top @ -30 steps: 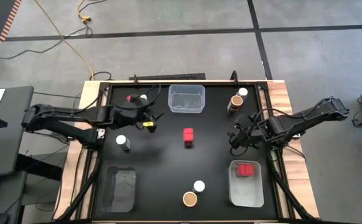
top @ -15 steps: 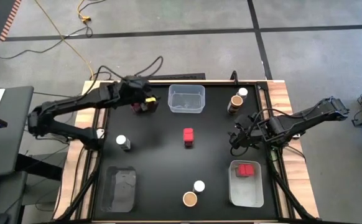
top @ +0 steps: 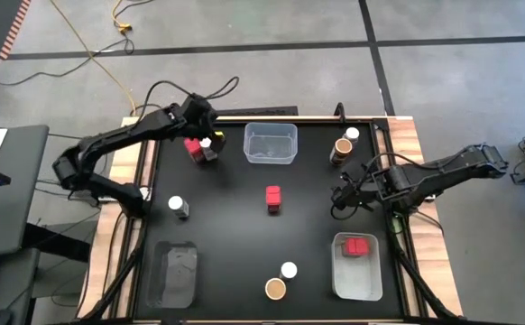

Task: Sort spices by type
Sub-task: Put the top left spice bottle into the transparent bin

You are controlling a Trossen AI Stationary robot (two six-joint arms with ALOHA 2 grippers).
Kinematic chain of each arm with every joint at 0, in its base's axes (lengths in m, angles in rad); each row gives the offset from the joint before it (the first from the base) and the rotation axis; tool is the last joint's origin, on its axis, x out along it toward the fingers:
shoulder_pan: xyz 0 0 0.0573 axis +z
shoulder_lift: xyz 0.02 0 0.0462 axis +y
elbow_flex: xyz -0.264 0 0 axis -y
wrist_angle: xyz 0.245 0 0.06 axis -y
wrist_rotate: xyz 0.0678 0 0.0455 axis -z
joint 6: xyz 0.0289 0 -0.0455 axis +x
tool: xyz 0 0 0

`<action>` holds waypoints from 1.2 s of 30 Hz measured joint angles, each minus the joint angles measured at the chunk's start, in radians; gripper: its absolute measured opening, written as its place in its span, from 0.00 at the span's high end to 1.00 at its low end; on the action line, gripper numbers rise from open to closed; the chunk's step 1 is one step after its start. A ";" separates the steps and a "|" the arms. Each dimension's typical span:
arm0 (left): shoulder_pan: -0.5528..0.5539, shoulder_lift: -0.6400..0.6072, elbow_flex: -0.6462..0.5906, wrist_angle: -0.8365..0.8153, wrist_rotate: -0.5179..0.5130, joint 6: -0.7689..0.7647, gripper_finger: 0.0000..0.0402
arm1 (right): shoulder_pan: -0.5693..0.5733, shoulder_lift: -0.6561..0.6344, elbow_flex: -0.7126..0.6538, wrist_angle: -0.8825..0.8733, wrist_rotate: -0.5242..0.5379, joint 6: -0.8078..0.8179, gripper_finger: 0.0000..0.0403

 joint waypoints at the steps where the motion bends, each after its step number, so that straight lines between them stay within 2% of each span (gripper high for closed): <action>1: 0.011 0.016 0.001 -0.002 0.014 0.012 0.26 | -0.003 0.000 0.000 0.000 0.000 0.000 0.07; 6: 0.048 0.113 0.089 -0.077 0.032 0.105 0.26 | -0.008 0.000 0.000 0.000 0.000 0.000 0.07; 13: 0.053 0.284 0.344 -0.403 0.030 0.224 0.29 | -0.008 0.000 0.000 0.000 0.000 0.001 0.07; 17: 0.052 0.340 0.418 -0.519 0.030 0.243 0.32 | -0.008 0.000 0.000 0.000 0.000 0.003 0.07; 23: 0.051 0.382 0.405 -0.567 0.027 0.253 0.33 | -0.008 0.000 0.000 -0.002 0.000 0.003 0.07; 36: 0.047 0.382 0.383 -0.573 -0.013 0.280 0.34 | -0.008 0.000 0.000 -0.011 0.000 0.003 0.07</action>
